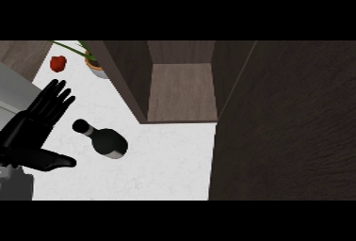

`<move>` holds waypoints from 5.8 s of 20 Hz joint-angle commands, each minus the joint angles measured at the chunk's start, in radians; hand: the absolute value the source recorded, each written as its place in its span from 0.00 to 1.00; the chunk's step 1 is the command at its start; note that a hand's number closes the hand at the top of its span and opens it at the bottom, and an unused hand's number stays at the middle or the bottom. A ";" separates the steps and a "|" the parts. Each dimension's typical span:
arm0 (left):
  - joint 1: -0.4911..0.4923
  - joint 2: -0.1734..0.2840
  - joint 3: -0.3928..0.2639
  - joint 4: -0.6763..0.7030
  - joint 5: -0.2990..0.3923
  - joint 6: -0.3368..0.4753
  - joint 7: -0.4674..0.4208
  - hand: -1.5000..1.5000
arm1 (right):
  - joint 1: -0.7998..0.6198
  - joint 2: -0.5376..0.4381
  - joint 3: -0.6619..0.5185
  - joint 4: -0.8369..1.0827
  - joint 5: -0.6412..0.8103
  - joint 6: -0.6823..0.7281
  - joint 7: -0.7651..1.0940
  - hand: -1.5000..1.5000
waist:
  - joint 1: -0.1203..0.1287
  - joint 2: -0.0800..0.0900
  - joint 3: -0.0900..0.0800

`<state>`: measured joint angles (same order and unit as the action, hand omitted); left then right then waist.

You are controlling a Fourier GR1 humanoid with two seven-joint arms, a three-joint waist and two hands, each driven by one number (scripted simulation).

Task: Pick up the wine, place it into the cabinet and close the cabinet

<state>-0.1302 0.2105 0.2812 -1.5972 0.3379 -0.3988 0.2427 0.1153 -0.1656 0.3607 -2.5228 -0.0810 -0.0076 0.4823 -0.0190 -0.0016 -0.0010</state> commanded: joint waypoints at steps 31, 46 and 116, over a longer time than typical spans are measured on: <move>-0.128 -0.004 -0.078 0.784 -0.316 -0.078 -0.613 0.00 | 0.035 -0.027 -0.028 -0.211 -0.066 -0.012 0.071 0.00 | 0.000 0.002 0.000; -0.211 -0.058 0.049 0.998 -0.156 -0.120 -0.662 0.00 | 0.042 -0.037 -0.032 -0.221 -0.061 -0.010 0.099 0.00 | -0.002 0.001 0.000; -0.248 -0.211 -0.698 0.164 0.023 1.013 -0.373 1.00 | 0.027 0.013 -0.049 -0.191 -0.061 0.017 0.112 0.00 | -0.004 0.001 0.000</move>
<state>-0.3142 0.0002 -0.3682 -1.5228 0.3428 0.5336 -0.1011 0.1311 -0.1594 0.2809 -2.5116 -0.0961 0.0444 0.4619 -0.0202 -0.0015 0.0002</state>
